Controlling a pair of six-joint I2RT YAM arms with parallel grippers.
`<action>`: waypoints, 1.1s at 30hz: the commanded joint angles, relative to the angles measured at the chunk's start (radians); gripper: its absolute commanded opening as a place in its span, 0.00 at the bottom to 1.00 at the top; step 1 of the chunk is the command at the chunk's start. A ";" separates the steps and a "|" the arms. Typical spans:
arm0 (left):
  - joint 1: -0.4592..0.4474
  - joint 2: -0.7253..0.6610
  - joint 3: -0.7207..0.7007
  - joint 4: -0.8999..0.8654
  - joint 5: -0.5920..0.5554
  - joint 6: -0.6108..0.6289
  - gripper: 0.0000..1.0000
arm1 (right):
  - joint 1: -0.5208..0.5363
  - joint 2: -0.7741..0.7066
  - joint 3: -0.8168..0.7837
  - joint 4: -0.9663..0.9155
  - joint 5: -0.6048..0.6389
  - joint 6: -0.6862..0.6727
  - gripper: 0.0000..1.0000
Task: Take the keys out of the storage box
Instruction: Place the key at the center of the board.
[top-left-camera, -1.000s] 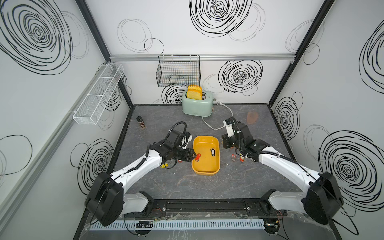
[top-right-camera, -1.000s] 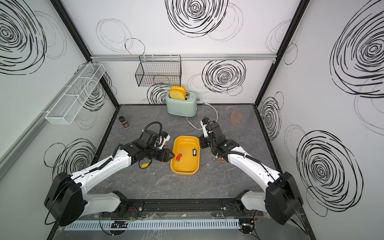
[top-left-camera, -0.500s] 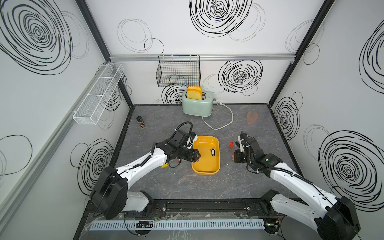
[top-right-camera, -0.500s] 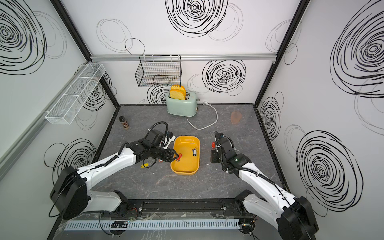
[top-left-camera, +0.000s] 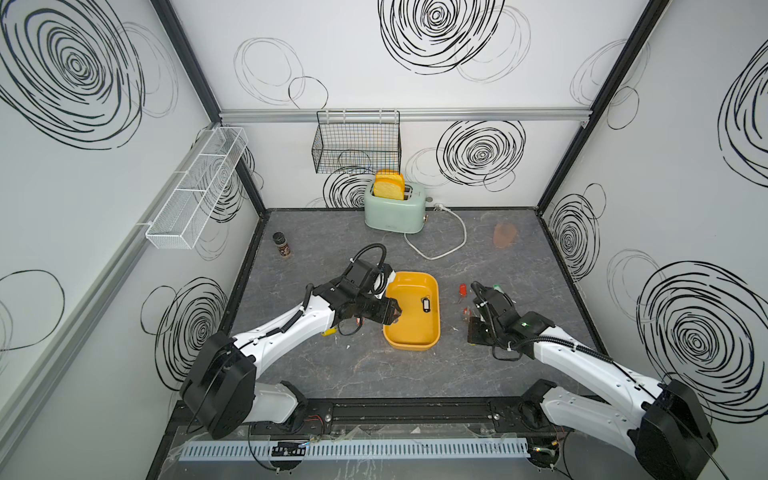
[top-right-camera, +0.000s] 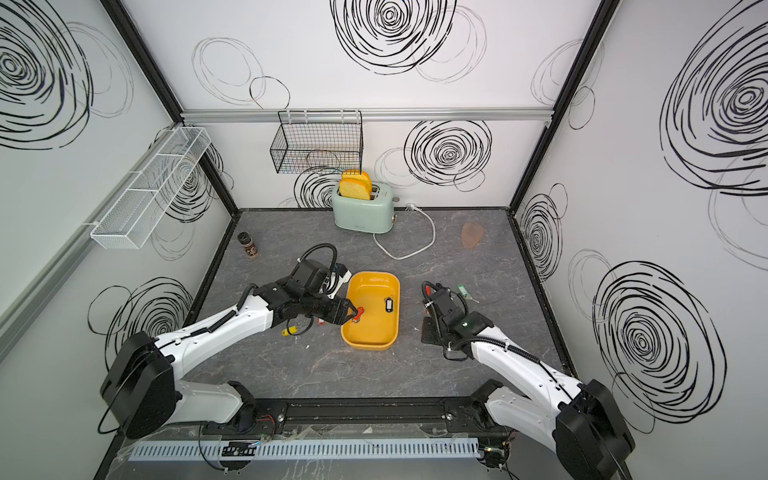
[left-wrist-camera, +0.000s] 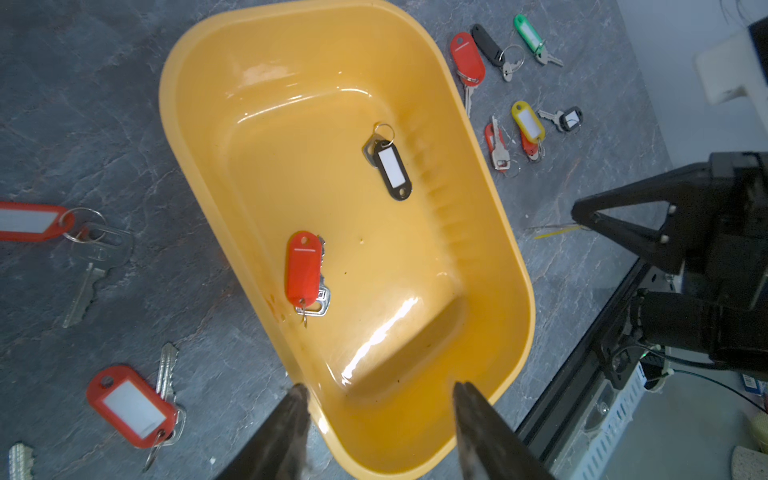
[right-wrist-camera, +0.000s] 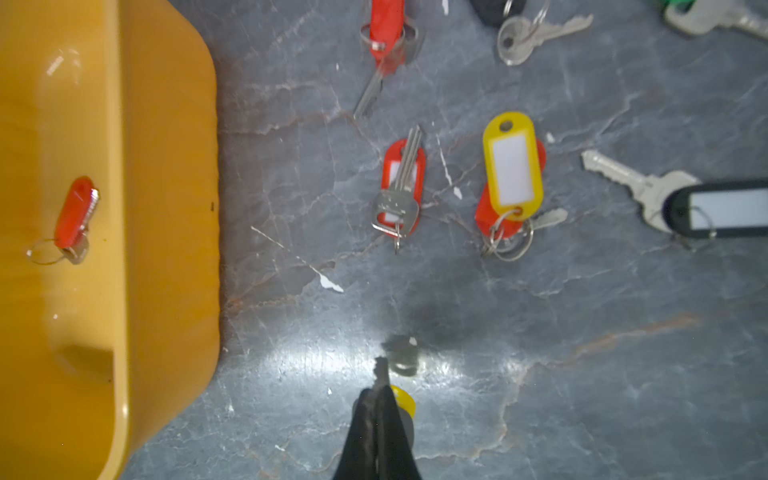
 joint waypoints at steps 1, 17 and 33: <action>-0.002 0.004 0.021 0.005 -0.011 0.023 0.60 | 0.022 -0.014 -0.044 -0.044 -0.015 0.083 0.00; -0.002 -0.001 0.014 0.004 -0.021 0.019 0.60 | 0.006 0.078 -0.050 -0.022 0.039 0.094 0.11; -0.004 0.026 0.051 0.004 -0.036 0.014 0.57 | -0.027 0.014 0.093 0.017 0.071 -0.042 0.29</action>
